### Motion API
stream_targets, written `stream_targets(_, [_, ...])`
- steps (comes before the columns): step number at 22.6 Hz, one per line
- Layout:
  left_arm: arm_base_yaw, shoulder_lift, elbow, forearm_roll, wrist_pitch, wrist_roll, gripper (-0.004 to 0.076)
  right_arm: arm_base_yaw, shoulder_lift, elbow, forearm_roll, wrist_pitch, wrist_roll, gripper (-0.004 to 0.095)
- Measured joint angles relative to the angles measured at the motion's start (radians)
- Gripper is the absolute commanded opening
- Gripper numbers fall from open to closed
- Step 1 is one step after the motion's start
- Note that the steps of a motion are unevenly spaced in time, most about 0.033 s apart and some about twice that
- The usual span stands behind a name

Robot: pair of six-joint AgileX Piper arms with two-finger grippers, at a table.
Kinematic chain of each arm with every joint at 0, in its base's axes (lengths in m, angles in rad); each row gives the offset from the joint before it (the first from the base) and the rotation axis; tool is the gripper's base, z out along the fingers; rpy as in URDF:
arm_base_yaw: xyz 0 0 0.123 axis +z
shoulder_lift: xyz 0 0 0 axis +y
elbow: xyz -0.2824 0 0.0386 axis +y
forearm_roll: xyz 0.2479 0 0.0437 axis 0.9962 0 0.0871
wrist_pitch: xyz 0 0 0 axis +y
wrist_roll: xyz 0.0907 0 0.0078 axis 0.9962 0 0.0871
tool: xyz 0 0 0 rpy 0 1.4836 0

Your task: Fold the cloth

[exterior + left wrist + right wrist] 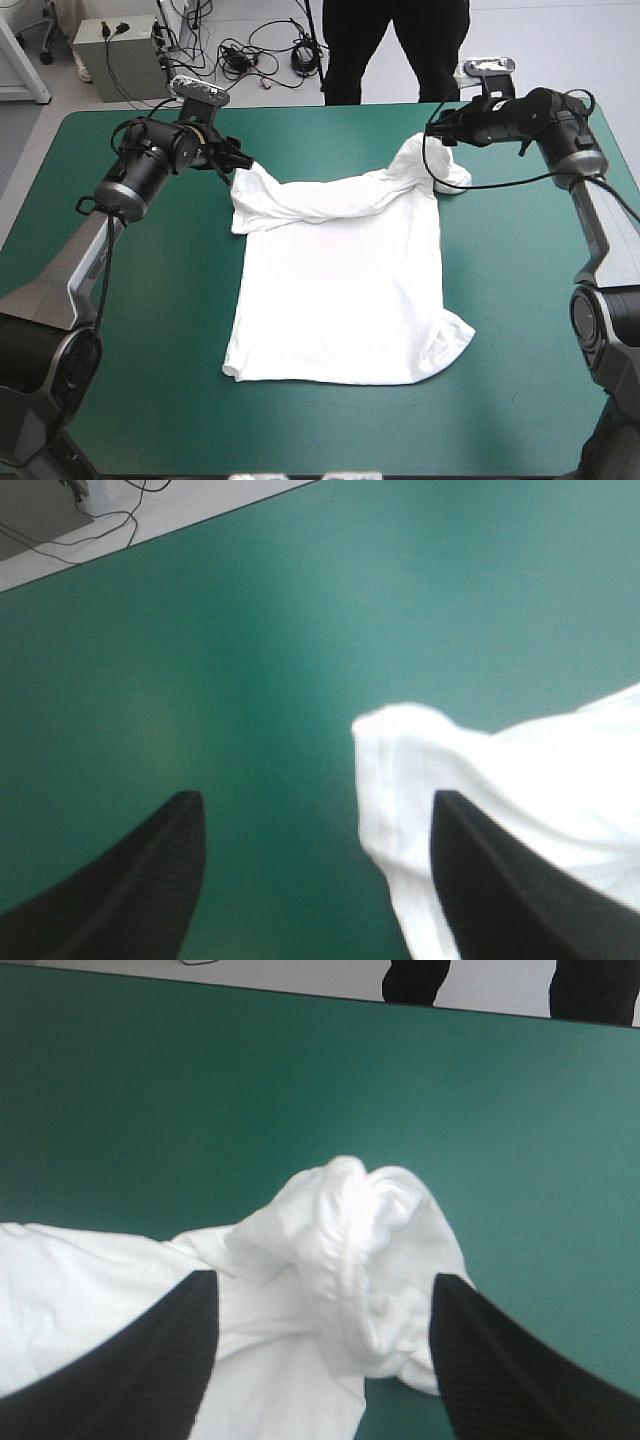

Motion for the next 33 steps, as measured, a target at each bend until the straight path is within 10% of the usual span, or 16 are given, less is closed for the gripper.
stream_targets(10, [-0.049, -0.411, -0.002, -0.080, 0.502, 0.042, 0.0528, 0.013, -0.381, 0.048, -0.144, 0.285, 0.030, 0.0648])
stream_targets(17, [-0.173, -0.595, 0.290, -0.126, 0.508, -0.059, 0.0528, 0.111, -0.723, 0.335, -0.364, 0.365, 0.213, 0.0648])
stream_targets(33, [-0.223, -0.500, 0.823, -0.271, 0.275, -0.105, 0.0528, 0.115, -0.814, 0.632, -0.385, 0.390, 0.248, 0.0648])
